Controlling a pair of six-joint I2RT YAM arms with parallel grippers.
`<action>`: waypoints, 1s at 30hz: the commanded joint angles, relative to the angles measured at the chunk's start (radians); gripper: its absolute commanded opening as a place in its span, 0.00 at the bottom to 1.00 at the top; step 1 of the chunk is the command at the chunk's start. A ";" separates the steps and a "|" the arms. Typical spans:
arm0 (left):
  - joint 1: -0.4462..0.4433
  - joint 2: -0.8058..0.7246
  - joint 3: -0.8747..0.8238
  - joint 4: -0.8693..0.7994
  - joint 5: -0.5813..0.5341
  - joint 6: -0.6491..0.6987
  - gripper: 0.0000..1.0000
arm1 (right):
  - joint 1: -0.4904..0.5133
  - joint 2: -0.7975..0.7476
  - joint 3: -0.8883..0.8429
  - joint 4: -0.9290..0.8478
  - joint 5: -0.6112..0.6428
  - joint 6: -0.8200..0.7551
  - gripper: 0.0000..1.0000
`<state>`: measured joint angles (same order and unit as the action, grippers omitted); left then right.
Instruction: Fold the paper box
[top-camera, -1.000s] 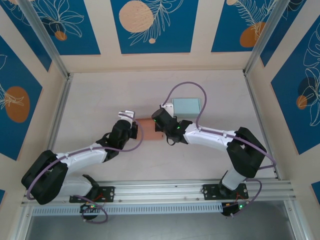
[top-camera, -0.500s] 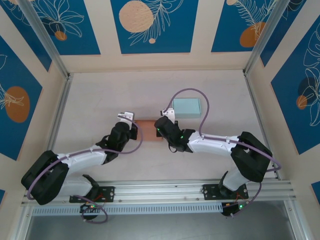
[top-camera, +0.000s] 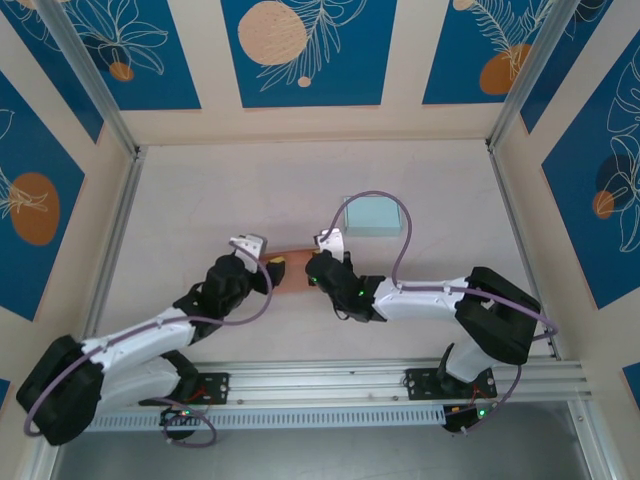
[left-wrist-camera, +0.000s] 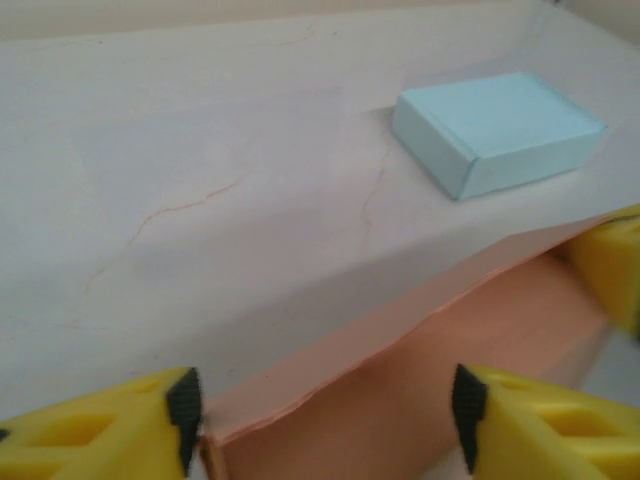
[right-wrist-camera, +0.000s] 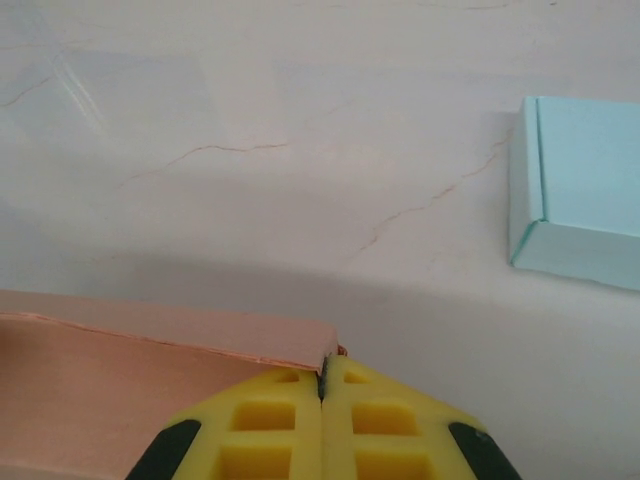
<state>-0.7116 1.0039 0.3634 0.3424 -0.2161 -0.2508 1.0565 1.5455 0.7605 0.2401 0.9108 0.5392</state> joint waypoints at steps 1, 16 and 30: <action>-0.014 -0.131 0.003 -0.093 0.026 -0.037 0.76 | 0.018 0.025 -0.028 0.034 0.006 -0.024 0.00; 0.014 -0.108 0.277 -0.585 -0.155 -0.232 0.96 | 0.058 0.016 -0.087 0.188 0.060 -0.114 0.00; 0.016 -0.063 0.121 -0.417 -0.121 -0.349 0.96 | 0.127 0.074 -0.154 0.369 0.131 -0.205 0.00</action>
<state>-0.7025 0.9516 0.5297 -0.1310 -0.3485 -0.5453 1.1656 1.5848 0.6380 0.5594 1.0054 0.3679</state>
